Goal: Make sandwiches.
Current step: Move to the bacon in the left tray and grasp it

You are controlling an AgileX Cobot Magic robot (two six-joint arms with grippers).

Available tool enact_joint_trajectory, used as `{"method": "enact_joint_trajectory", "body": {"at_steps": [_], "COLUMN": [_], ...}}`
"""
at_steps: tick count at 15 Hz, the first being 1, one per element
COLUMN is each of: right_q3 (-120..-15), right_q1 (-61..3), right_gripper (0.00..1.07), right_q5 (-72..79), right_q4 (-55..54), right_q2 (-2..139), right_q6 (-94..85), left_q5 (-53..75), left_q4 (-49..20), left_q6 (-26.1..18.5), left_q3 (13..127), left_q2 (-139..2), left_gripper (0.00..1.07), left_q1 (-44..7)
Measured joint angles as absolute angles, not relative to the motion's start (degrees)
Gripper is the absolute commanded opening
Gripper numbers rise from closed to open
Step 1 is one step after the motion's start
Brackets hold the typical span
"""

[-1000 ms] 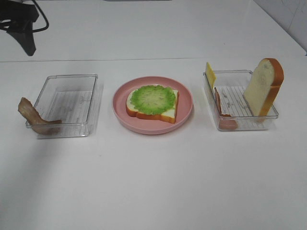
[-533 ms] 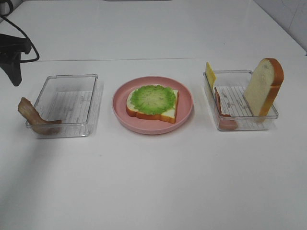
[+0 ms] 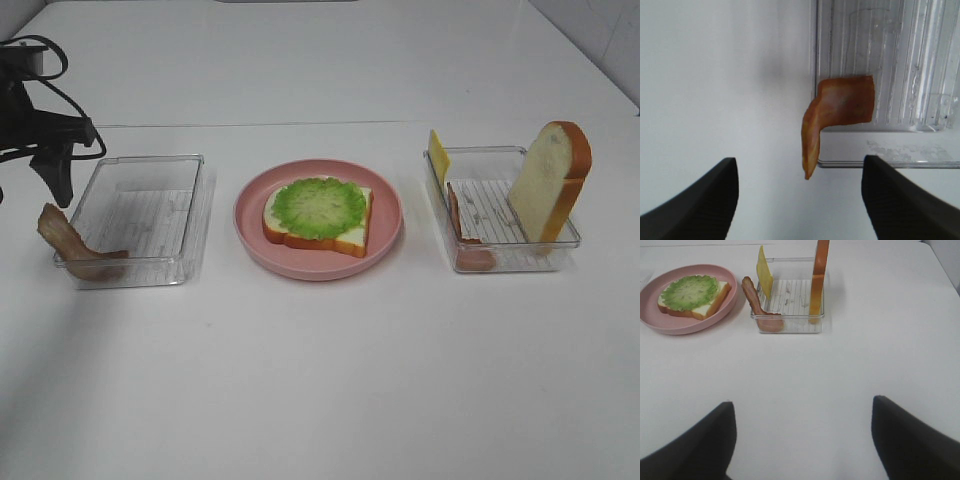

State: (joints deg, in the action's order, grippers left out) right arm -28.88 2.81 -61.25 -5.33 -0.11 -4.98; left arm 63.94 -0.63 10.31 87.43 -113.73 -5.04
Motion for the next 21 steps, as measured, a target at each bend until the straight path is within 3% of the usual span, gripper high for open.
{"method": "enact_joint_trajectory", "body": {"at_steps": [13, 17, 21], "right_q3": [-28.9, -28.9, -28.9], "right_q1": [2.8, 2.8, 2.8], "right_gripper": [0.73, 0.73, 0.73], "right_q5": [-61.2, -61.2, -61.2], "right_q4": [-5.3, -5.3, -5.3], "right_q2": [-0.1, -0.1, -0.1], "right_q6": [-5.0, -5.0, -5.0], "left_q5": [58.9, 59.0, 59.0], "left_q4": [-3.4, -3.6, -4.8], "left_q6": [10.5, 10.5, 10.5], "left_q3": [87.4, 87.4, 87.4], "left_q2": [-120.7, -120.7, -120.7], "left_gripper": [0.58, 0.43, 0.09], "left_q1": [-5.0, -5.0, -5.0]}}
